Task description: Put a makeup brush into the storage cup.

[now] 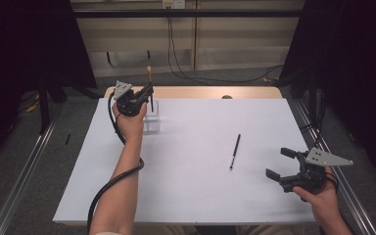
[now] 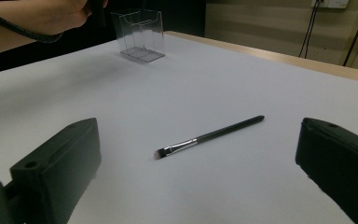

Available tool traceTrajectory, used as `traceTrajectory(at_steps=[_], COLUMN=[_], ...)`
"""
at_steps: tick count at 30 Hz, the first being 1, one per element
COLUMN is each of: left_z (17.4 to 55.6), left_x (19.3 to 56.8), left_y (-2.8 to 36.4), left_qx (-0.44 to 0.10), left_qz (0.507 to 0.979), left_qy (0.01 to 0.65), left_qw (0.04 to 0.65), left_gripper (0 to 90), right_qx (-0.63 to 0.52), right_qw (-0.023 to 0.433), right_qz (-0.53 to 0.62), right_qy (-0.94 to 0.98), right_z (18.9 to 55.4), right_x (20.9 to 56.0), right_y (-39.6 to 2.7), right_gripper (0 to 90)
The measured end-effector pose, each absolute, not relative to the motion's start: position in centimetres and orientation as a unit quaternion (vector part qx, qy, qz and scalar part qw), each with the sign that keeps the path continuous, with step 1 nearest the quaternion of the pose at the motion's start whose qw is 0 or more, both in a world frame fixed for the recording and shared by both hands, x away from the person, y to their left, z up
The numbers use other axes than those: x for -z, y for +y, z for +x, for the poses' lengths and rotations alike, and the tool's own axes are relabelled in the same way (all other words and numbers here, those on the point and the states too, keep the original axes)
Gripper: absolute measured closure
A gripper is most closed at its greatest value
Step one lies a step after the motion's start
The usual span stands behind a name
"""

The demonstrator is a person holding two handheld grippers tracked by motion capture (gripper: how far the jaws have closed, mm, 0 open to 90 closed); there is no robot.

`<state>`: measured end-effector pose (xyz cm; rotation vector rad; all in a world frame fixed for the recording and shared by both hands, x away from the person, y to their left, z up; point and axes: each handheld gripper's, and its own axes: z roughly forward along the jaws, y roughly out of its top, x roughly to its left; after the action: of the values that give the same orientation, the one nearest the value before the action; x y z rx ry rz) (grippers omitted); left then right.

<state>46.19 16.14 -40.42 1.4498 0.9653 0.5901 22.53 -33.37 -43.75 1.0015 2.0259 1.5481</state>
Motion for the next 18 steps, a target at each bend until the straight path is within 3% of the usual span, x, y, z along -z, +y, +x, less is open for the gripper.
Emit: traceTrajectory(at_steps=[18], left_z=[46.1], left_x=[41.38], left_y=[16.07], left_qx=[-0.254], left_qz=[0.625], left_qy=[0.424], left_qw=[0.605], left_gripper=[83.6], right_qx=[-0.554], right_qw=[0.2], right_qz=[0.358], right_qy=[0.724], right_z=[22.52], right_x=[43.71], right_y=[-33.37], right_gripper=[0.0])
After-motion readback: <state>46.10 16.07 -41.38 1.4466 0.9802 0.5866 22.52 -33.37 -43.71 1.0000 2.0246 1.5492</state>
